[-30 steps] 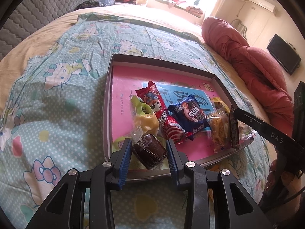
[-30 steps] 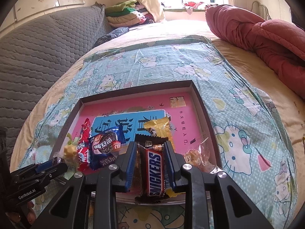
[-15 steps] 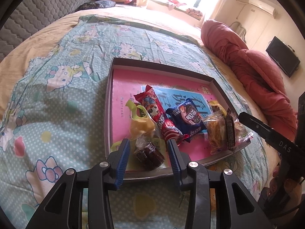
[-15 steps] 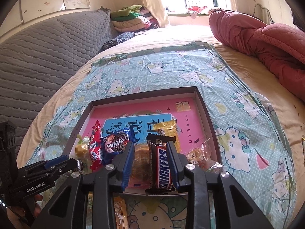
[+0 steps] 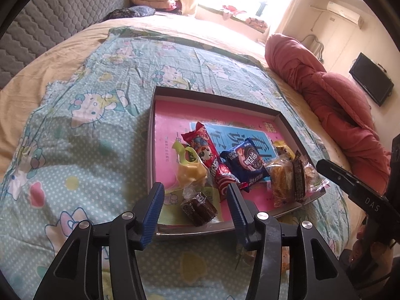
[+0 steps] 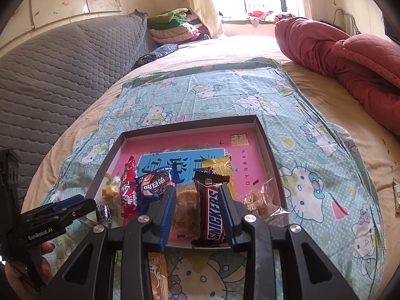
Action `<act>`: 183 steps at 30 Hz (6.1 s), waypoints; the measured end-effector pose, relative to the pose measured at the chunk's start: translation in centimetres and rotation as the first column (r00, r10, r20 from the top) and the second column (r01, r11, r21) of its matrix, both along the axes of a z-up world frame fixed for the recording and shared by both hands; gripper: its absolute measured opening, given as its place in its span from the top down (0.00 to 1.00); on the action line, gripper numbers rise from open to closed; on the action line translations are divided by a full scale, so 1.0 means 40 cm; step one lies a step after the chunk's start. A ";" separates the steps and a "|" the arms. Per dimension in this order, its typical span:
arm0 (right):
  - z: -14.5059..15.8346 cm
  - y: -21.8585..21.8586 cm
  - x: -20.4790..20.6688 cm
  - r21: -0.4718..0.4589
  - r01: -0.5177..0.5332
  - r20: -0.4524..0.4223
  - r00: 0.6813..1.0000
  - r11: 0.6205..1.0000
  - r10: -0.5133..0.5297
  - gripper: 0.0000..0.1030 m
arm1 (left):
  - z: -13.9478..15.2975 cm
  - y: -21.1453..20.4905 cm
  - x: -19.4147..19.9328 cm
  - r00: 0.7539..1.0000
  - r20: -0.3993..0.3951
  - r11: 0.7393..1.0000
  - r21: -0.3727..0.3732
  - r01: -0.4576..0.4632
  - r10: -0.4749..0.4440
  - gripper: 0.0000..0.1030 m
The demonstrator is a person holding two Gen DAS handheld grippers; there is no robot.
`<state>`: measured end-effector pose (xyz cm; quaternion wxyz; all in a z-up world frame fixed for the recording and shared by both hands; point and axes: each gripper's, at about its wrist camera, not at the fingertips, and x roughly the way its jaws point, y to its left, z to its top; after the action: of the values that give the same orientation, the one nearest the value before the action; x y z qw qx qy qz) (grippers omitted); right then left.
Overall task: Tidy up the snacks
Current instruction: 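Open both grippers to release the snacks inside the tray, then move left gripper toward round green-labelled pastry while right gripper approaches orange cake packet, then close left gripper on round pastry while right gripper grasps orange cake packet, then carry both held snacks over the tray and lower them inside, then open right gripper to drop orange packet while left gripper releases round pastry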
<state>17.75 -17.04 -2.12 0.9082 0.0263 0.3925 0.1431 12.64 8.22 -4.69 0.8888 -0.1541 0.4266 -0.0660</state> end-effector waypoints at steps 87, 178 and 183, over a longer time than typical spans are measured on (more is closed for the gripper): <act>-0.122 0.064 -0.201 -0.069 -0.260 -0.170 0.954 0.963 0.246 0.72 | -0.014 -0.169 -0.093 0.979 -0.057 0.978 -0.081 0.193 -0.198 0.77; -0.085 0.131 0.068 0.042 -0.101 -0.123 0.987 0.994 0.105 0.71 | -0.043 -0.093 0.051 0.989 -0.035 0.985 -0.100 0.137 -0.141 0.76; -0.082 0.135 0.068 0.034 -0.098 -0.118 0.988 0.995 0.101 0.71 | -0.039 -0.096 0.051 0.989 -0.031 0.986 -0.094 0.139 -0.142 0.76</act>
<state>20.48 -11.65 -5.42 0.8743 0.0278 0.4451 0.1918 14.69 4.37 -6.25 0.8659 -0.1652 0.4494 -0.1450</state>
